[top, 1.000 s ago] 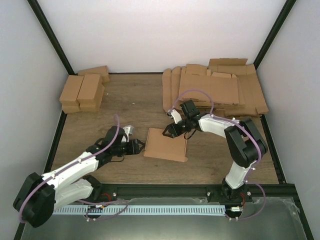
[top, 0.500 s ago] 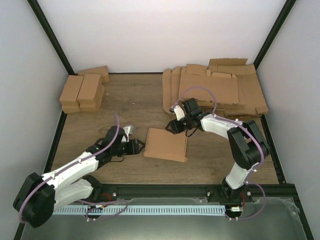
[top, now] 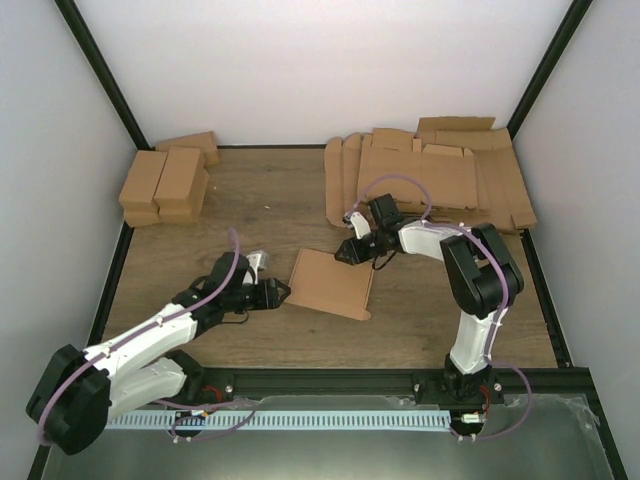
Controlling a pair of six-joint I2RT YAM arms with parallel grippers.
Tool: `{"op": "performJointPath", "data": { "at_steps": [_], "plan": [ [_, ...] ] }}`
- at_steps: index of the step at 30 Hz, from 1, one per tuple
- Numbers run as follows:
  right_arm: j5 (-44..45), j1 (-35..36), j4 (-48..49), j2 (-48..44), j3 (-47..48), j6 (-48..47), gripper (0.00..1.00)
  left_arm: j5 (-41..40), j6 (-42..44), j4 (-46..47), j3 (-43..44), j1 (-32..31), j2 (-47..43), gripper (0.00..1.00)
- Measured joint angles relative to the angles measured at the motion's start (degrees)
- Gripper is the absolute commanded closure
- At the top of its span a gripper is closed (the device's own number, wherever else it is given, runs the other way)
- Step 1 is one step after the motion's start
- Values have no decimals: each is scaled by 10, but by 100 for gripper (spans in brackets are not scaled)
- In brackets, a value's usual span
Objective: Fold the paper box
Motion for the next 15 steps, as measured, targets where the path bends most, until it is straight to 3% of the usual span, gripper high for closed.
{"op": "performJointPath", "data": {
  "at_steps": [13, 15],
  "plan": [
    [-87, -50, 3, 60, 46, 1, 76, 63, -17, 23, 15, 0, -8, 46],
    [-101, -57, 4, 68, 52, 1, 82, 71, -20, 36, 15, 0, -8, 47]
  ]
}}
